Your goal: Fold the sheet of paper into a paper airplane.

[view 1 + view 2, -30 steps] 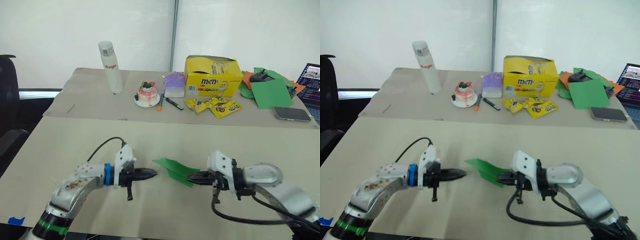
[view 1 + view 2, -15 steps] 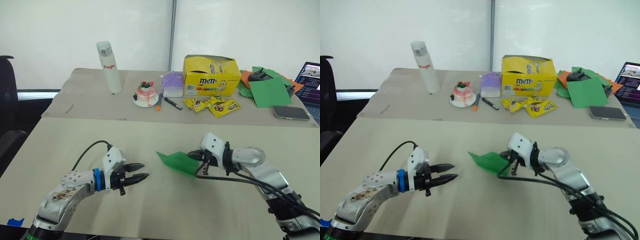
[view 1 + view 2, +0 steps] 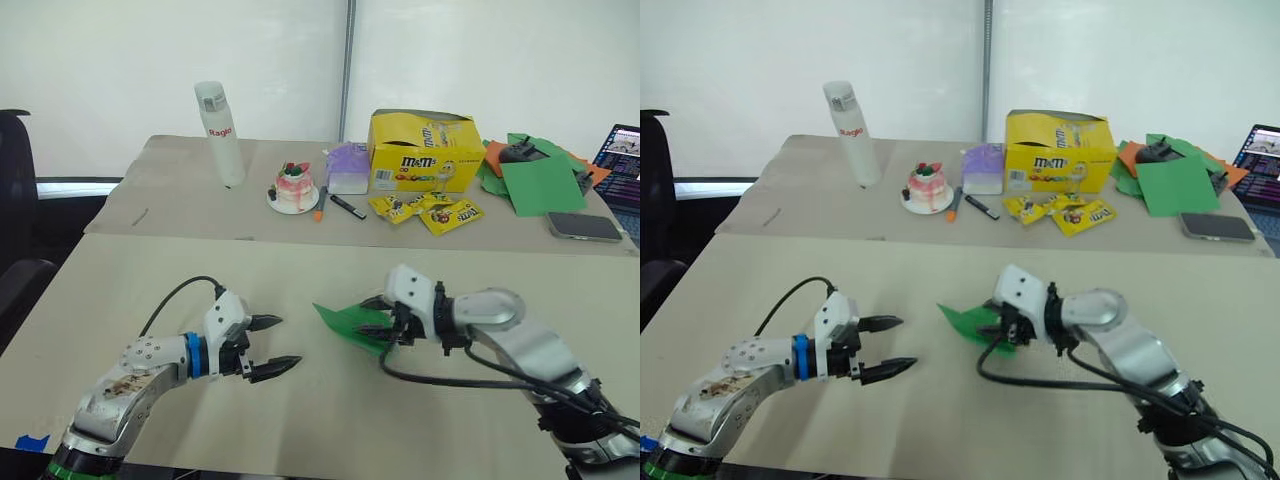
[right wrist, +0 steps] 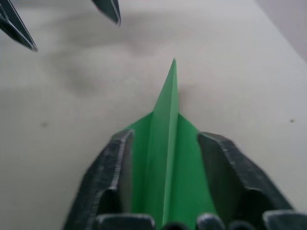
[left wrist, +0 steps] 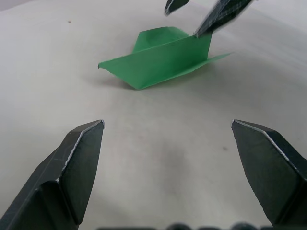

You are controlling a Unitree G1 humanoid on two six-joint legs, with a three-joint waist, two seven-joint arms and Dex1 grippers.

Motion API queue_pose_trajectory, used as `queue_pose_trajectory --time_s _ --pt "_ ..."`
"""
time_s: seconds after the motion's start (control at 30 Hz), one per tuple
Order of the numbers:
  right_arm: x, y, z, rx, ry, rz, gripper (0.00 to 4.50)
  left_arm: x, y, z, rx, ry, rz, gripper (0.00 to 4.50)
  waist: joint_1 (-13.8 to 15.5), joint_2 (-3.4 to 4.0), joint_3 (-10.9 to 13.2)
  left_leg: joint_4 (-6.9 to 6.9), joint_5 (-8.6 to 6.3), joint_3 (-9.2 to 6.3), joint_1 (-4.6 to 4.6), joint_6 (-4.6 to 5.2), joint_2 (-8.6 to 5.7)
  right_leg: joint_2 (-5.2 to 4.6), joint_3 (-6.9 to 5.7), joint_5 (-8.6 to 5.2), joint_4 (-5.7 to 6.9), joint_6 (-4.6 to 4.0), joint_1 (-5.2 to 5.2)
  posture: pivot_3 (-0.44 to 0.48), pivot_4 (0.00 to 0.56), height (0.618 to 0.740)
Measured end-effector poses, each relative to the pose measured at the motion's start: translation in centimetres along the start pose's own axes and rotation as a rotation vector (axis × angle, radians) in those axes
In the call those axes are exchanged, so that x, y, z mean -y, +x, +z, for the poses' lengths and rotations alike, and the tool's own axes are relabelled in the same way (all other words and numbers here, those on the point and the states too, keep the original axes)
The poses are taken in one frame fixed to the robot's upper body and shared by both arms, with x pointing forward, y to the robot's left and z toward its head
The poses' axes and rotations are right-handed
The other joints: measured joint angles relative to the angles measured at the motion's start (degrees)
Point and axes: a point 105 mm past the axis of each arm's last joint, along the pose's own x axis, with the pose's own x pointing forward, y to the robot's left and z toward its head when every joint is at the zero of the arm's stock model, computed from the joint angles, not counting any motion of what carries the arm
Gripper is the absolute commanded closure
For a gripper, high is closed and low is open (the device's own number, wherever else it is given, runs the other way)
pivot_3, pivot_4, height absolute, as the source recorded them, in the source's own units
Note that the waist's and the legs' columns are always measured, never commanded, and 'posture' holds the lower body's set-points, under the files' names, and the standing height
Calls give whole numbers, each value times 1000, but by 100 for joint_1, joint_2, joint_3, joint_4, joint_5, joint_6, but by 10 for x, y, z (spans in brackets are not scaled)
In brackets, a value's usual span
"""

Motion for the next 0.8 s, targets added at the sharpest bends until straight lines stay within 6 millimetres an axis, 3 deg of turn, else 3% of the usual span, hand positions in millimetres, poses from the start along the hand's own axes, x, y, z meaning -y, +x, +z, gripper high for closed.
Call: queue_pose_trajectory --time_s 0.07,0.37,0.6,0.8 --pt "-1 3 -1 -3 7 -10 1537 0 2 -1 -9 3 -4 0 -8 0 0 0 0 -1 -7 0 0 1 -1 0 1 -1 -6 0 150 738" --pt "0 5 -6 -19 47 -38 4486 -4 9 -1 -32 17 -19 0 -28 0 0 0 0 -2 -10 0 0 3 -5 0 2 -1 -8 0 150 738" --pt "14 -9 -9 -29 92 -109 4486 -6 13 -2 -45 16 -45 0 -30 0 0 0 0 -1 -10 1 -1 8 -11 0 3 0 -8 0 150 738" --pt "44 -44 -3 22 184 -259 4486 -13 19 3 -35 33 -62 0 -22 -1 0 0 0 3 -9 1 -5 15 -18 0 4 1 -5 0 150 738"
